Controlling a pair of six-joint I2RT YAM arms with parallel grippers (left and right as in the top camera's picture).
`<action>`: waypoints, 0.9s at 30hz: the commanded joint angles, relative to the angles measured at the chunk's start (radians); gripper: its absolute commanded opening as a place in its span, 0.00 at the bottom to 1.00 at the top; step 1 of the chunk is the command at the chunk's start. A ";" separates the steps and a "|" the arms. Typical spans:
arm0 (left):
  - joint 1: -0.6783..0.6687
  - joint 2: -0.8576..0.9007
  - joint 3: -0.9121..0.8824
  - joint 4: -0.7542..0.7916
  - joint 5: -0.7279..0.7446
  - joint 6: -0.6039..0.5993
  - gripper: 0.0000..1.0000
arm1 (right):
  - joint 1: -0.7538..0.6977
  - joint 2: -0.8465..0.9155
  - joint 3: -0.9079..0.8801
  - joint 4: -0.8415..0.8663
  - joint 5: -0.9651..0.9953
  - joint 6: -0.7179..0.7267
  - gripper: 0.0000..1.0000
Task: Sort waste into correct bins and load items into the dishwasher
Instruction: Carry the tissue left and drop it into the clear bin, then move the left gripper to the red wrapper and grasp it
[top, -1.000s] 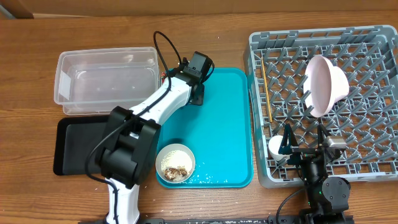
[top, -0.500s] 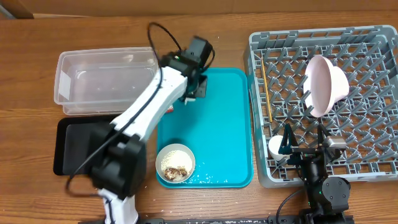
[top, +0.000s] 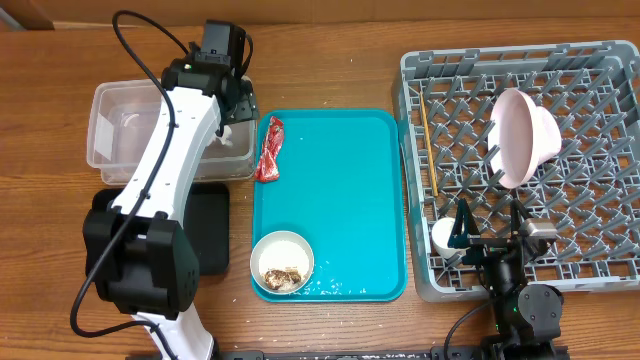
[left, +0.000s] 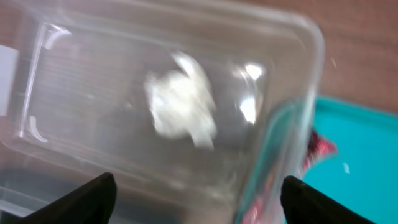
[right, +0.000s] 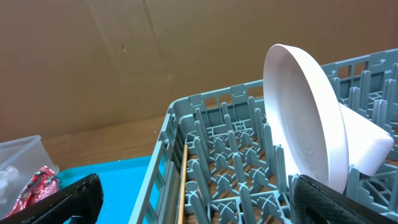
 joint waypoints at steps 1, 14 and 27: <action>-0.066 -0.038 0.070 -0.052 0.132 0.061 0.81 | -0.003 -0.011 -0.010 0.005 0.005 0.000 1.00; -0.304 0.138 -0.039 0.000 -0.187 0.022 0.77 | -0.003 -0.011 -0.010 0.005 0.005 0.000 1.00; -0.268 0.319 -0.039 0.106 -0.162 0.069 0.69 | -0.003 -0.011 -0.010 0.005 0.005 0.000 1.00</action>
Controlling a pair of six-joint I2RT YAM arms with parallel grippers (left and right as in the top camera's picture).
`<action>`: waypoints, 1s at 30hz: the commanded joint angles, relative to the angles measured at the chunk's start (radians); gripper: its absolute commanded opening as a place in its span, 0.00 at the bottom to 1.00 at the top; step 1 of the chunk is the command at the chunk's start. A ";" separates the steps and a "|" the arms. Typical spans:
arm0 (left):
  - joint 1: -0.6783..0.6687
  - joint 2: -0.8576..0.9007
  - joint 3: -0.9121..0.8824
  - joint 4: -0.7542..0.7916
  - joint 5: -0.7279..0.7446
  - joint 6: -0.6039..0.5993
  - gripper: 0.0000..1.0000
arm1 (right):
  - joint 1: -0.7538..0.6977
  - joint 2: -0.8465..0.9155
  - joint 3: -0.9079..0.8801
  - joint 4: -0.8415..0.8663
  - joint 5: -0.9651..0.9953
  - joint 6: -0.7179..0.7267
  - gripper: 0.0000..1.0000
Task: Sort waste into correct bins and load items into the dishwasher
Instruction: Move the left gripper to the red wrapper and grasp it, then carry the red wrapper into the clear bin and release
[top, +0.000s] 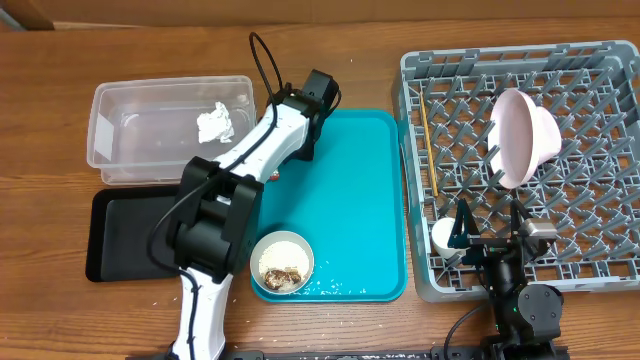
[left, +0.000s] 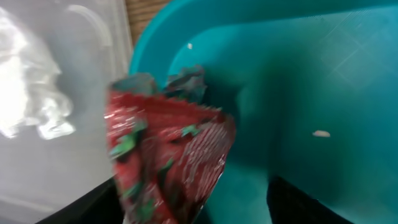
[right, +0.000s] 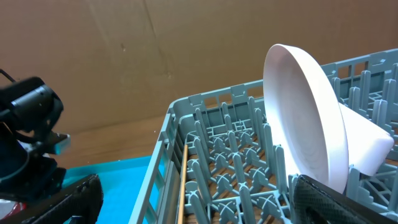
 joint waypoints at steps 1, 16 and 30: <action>0.000 0.025 -0.005 0.024 0.034 0.023 0.66 | -0.003 -0.011 -0.010 0.005 0.005 0.000 1.00; -0.007 -0.183 0.076 -0.202 0.241 -0.122 0.04 | -0.003 -0.011 -0.010 0.005 0.005 0.000 1.00; 0.327 -0.342 0.050 -0.198 0.193 -0.165 0.24 | -0.003 -0.011 -0.010 0.005 0.005 0.000 1.00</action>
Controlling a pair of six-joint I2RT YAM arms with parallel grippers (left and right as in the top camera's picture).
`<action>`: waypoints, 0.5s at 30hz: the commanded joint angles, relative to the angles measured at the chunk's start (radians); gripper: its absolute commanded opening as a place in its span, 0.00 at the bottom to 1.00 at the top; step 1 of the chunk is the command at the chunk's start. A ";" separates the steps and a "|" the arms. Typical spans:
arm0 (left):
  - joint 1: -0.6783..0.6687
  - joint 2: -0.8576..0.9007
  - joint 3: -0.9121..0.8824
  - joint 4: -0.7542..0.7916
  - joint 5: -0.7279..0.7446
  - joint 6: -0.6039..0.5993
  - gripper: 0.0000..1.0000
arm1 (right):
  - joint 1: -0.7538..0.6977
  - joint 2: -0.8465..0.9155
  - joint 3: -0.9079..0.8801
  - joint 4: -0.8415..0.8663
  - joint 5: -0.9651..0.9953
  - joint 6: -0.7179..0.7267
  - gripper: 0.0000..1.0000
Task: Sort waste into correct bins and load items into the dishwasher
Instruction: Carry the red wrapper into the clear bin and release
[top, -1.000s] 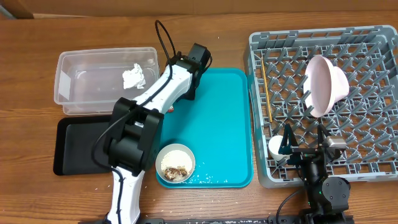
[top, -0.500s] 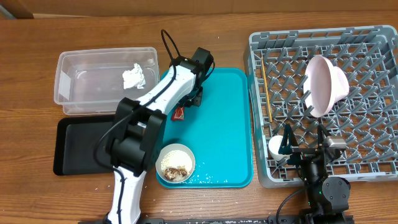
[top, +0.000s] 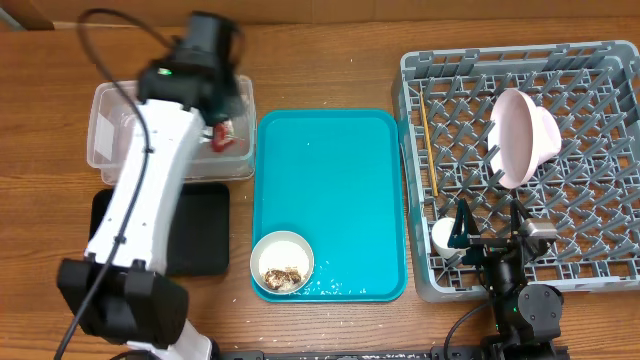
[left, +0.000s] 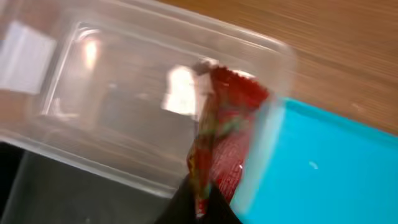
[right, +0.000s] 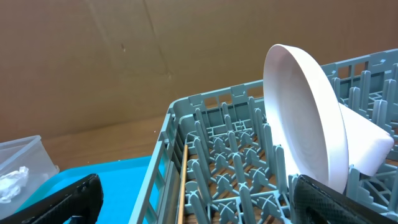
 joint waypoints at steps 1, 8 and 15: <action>0.045 0.099 -0.029 0.023 -0.011 -0.015 0.32 | -0.003 -0.011 -0.010 0.005 0.004 0.000 1.00; 0.061 0.087 0.064 -0.054 0.029 0.055 0.61 | -0.003 -0.011 -0.010 0.005 0.004 0.000 1.00; -0.112 -0.011 0.123 -0.211 0.084 0.043 0.58 | -0.003 -0.011 -0.010 0.005 0.004 0.000 1.00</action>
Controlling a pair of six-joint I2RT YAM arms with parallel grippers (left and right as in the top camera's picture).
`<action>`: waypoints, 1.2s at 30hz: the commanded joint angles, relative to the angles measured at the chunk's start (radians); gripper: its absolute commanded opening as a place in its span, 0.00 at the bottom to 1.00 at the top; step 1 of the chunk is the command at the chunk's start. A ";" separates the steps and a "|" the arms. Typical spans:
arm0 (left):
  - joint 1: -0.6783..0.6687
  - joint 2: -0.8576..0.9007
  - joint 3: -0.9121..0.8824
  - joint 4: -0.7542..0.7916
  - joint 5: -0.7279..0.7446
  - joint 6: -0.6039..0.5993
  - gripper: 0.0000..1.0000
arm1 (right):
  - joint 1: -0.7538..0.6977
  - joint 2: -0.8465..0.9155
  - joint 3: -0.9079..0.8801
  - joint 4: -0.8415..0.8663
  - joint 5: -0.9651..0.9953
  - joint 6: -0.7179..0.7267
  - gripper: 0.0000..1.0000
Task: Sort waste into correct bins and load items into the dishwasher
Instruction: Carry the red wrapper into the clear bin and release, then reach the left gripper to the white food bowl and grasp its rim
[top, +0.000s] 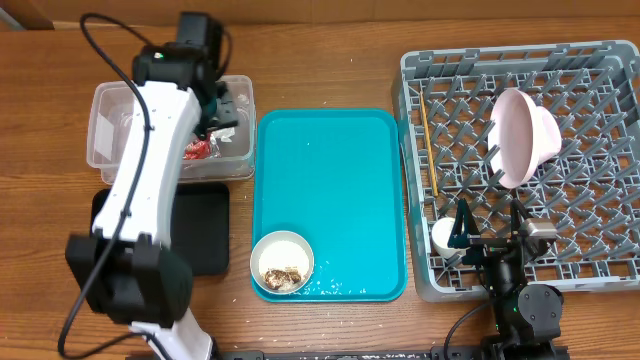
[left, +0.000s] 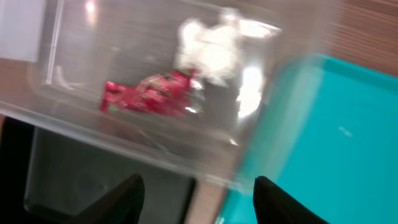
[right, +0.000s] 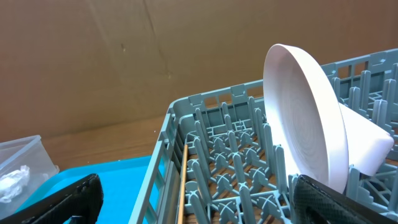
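The red wrapper (left: 149, 96) lies inside the clear bin (top: 110, 110), next to a crumpled white paper (left: 208, 46). In the overhead view the red wrapper (top: 196, 149) sits near the bin's right end. My left gripper (left: 199, 205) hangs open over the bin's near rim, nothing between its fingers. A white bowl (top: 281, 262) with food scraps sits at the front left of the teal tray (top: 340, 180). My right gripper (right: 205, 208) stands open at the front of the dish rack (top: 600, 250), empty.
The rack holds a pink bowl (top: 525, 135), a wooden chopstick (top: 428, 145) along its left side and a white cup (top: 443, 235) at its front left corner. A black bin (top: 200, 230) lies in front of the clear bin.
The left gripper was shut on the red wrapper above the clear bin. Now it is open and the wrapper lies on the bin's floor. The right arm has not moved.
The left gripper was open over the clear bin while the red wrapper lay at the tray's left edge. Then it was down at the wrapper on the tray. Then it held the wrapper over the clear bin, and now the wrapper lies in that bin.
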 joint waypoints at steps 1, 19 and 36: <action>-0.158 -0.089 0.040 -0.056 0.044 -0.001 0.58 | -0.003 -0.011 -0.010 0.005 0.005 0.000 1.00; -0.657 -0.086 -0.459 -0.061 0.119 -0.359 0.54 | -0.003 -0.011 -0.010 0.005 0.005 0.000 1.00; -0.733 -0.081 -0.737 0.252 0.040 -0.313 0.17 | -0.003 -0.011 -0.010 0.005 0.004 0.000 1.00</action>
